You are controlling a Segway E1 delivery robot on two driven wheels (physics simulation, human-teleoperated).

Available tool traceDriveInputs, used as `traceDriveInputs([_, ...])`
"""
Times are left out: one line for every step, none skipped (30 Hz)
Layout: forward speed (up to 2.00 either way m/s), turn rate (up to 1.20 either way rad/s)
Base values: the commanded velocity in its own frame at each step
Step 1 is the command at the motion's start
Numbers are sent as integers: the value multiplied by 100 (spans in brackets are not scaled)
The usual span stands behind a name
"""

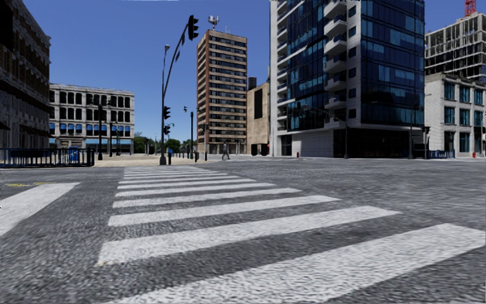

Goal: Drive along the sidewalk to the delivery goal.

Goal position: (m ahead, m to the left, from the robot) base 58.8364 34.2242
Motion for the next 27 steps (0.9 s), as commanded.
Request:
traceDriveInputs([157,36])
traceDriveInputs([157,36])
traceDriveInputs([157,36])
traceDriveInputs([156,36])
traceDriveInputs([156,36])
traceDriveInputs([156,36])
traceDriveInputs([156,36])
traceDriveInputs([156,36])
traceDriveInputs([156,36])
traceDriveInputs([156,36])
traceDriveInputs([156,36])
traceDriveInputs([156,36])
traceDriveInputs([156,36])
traceDriveInputs([156,36])
traceDriveInputs([156,36])
traceDriveInputs([156,36])
traceDriveInputs([156,36])
traceDriveInputs([155,36])
traceDriveInputs([155,36])
traceDriveInputs([155,36])
traceDriveInputs([155,36])
traceDriveInputs([155,36])
traceDriveInputs([155,36])
traceDriveInputs([155,36])
traceDriveInputs([155,36])
traceDriveInputs([155,36])
traceDriveInputs([155,36])
